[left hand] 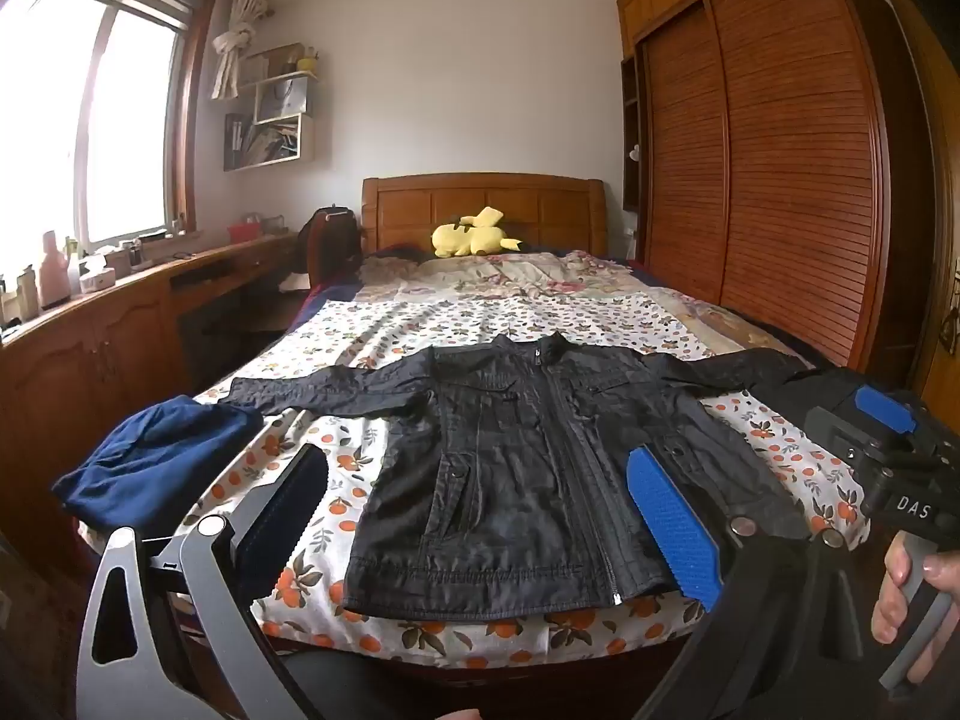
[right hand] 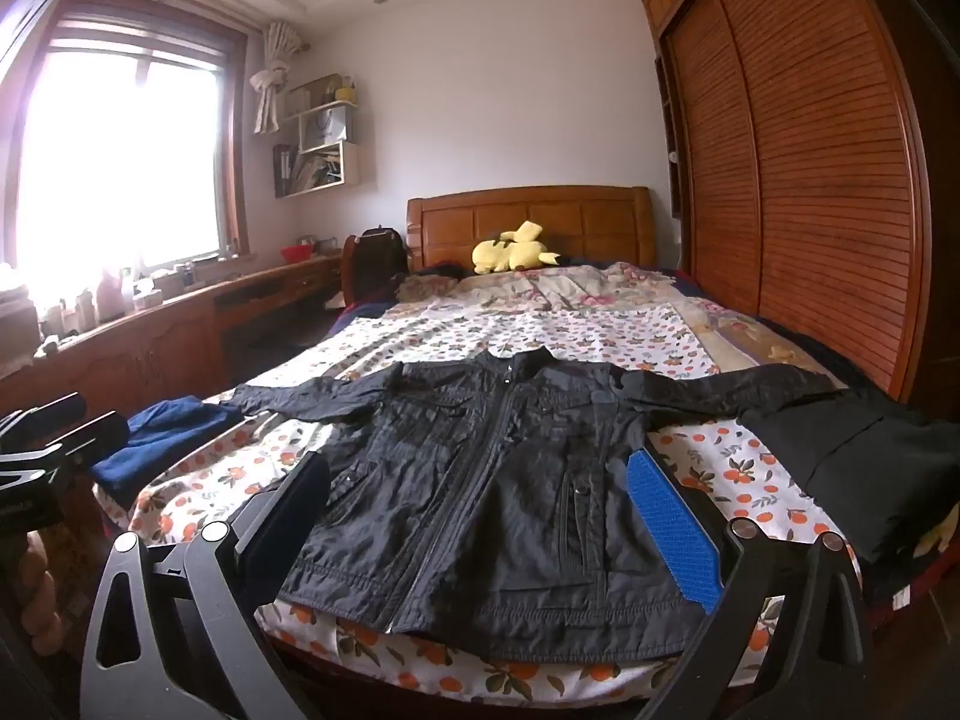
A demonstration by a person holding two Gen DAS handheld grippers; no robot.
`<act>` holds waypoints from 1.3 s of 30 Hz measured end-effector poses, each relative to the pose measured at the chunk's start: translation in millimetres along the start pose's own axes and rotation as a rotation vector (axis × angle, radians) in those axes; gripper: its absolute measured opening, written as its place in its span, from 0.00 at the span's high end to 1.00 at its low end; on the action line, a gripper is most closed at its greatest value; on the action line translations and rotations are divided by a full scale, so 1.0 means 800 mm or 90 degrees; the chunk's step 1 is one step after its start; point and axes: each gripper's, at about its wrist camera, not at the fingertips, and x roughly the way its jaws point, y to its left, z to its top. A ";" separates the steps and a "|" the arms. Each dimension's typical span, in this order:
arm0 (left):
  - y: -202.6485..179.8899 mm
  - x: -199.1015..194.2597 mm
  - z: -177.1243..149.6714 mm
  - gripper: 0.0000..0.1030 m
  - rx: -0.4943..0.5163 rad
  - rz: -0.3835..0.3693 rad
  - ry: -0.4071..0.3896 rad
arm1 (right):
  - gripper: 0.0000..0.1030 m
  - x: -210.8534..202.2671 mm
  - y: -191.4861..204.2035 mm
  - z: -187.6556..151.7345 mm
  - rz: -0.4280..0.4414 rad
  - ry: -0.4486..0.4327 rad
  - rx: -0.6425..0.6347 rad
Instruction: Fold large clothes
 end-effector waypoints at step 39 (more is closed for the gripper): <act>0.000 0.000 0.000 0.02 0.006 0.002 -0.007 | 0.07 -0.004 0.000 0.002 0.000 -0.003 0.000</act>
